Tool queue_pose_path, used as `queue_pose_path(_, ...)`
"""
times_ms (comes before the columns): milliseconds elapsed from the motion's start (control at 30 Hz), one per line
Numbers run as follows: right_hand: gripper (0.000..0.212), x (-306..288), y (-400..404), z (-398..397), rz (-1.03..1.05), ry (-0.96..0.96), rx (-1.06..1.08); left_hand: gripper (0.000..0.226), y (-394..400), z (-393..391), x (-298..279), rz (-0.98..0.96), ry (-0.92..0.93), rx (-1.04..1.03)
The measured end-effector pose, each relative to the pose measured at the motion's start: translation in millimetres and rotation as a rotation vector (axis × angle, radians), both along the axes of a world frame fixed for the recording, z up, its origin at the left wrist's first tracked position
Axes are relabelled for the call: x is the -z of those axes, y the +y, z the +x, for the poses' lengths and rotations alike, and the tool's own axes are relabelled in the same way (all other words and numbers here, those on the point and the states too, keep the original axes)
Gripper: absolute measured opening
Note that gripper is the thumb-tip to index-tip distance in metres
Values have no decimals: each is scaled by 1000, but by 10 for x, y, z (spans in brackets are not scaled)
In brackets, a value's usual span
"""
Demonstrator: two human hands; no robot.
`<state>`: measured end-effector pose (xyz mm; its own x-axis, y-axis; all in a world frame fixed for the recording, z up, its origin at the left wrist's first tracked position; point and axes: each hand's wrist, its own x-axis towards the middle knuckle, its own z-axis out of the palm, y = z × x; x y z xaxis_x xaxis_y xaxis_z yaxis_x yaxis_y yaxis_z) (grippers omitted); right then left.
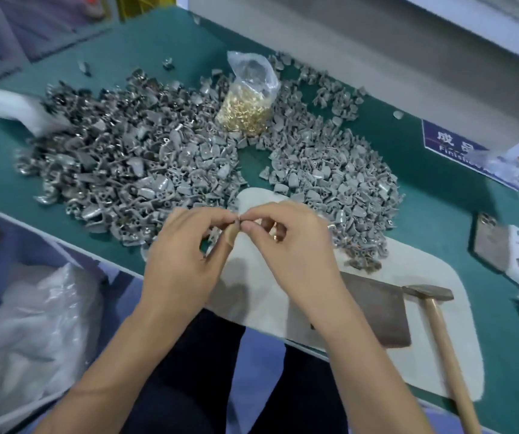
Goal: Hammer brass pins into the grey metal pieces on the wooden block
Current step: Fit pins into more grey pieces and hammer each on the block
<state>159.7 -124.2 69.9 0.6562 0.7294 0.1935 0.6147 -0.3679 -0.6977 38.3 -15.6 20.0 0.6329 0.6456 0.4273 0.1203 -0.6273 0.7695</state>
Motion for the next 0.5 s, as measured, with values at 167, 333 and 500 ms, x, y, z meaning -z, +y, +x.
queue_pose_path(167, 10, 72, 651, -93, -73, 61, -36, 15, 453, -108, -29, 119, 151, -207)
queue_pose_path(333, 6, 172, 986, -118, -168, -51, 45, 17, 676, -140, -8, 147, 229, -239)
queue_pose_path(500, 5, 266, 1096, -93, -222, -19, 45, 29, 718, -251, 138, 273, 167, -195)
